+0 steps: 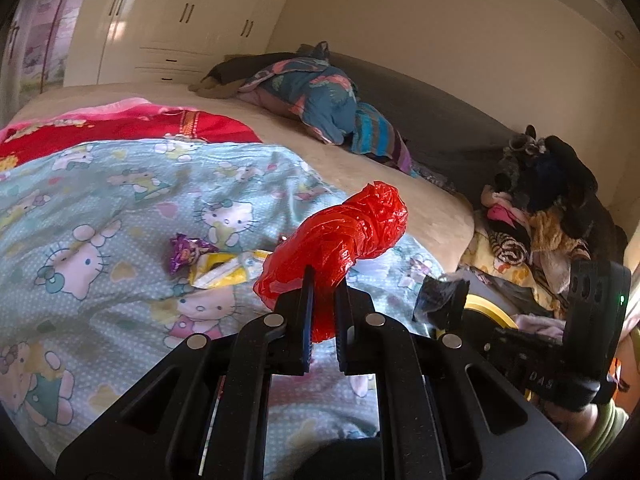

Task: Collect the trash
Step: 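Carry the red bag and snack packet over the bin with both tools, then open both tools to drop the red bag and snack packet into the bin, then move both tools back over the remaining trash on the blanket, then close the left tool on the red candy tube while the right tool grasps the lavender plastic bag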

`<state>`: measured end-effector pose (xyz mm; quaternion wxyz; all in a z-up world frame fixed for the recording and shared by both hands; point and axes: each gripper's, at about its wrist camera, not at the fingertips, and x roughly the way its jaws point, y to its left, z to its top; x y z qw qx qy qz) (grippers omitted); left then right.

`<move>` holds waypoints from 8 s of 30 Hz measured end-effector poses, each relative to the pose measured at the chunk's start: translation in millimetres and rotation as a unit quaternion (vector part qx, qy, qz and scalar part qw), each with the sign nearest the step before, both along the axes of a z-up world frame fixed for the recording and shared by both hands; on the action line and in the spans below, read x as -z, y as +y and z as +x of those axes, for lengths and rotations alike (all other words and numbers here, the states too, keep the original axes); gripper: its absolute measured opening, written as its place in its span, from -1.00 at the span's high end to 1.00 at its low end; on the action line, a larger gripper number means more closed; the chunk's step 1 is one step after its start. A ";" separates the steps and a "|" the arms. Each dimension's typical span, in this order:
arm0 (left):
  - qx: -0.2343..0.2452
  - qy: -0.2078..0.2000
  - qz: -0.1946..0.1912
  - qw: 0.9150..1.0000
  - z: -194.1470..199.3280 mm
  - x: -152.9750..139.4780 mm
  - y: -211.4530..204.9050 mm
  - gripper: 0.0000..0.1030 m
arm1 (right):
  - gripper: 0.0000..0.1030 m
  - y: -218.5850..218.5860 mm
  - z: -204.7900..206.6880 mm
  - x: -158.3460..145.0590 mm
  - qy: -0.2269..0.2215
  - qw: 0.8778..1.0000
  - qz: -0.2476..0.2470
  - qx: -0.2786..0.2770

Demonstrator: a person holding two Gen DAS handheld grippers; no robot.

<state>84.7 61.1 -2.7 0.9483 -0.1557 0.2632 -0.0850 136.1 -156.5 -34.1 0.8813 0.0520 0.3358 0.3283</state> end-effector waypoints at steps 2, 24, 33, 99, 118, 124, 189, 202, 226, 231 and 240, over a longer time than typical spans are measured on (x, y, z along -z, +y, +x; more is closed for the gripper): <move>0.007 -0.001 0.002 1.000 -0.7 -0.9 -5.4 0.90 | 0.95 -6.6 -0.8 -2.4 -0.001 1.000 0.003 0.007; 0.065 -0.002 0.029 0.997 -4.4 -3.8 -52.4 0.90 | 0.95 -86.5 -6.1 -14.1 -0.003 0.995 0.023 0.095; 0.085 -0.003 0.044 0.995 -6.5 -3.5 -71.0 0.90 | 0.95 -112.4 -8.7 -14.3 0.002 0.992 0.025 0.124; 0.294 0.050 0.148 0.943 -4.6 60.7 -262.3 -0.59 | -0.04 -241.5 9.2 62.7 0.130 0.953 0.031 0.273; 0.196 0.019 0.099 0.975 -5.7 28.3 -201.9 -0.79 | -0.61 -192.0 2.6 16.7 0.049 0.967 0.015 0.250; 0.165 0.005 0.088 0.982 -6.7 17.1 -183.5 -0.79 | -0.64 -178.1 -0.6 4.9 0.029 0.971 0.017 0.238; -0.043 0.079 0.070 0.993 7.2 71.1 13.6 -0.79 | -0.82 -23.0 73.2 22.4 -0.007 0.985 -0.036 0.168; -0.031 0.108 0.057 0.992 15.5 98.6 17.8 -0.50 | -0.82 -19.3 133.8 56.9 0.036 0.982 -0.038 0.182; -0.011 0.112 0.065 0.992 15.8 116.8 10.3 0.02 | 0.50 7.5 175.4 89.6 0.076 0.987 -0.026 0.141; -0.005 0.112 0.062 0.992 16.6 117.9 10.1 0.30 | 0.69 -3.1 143.7 82.2 0.056 0.984 -0.016 0.168; 0.002 0.112 0.040 0.993 15.5 116.5 11.9 0.39 | 0.70 -25.7 97.2 65.3 0.019 0.981 -0.008 0.191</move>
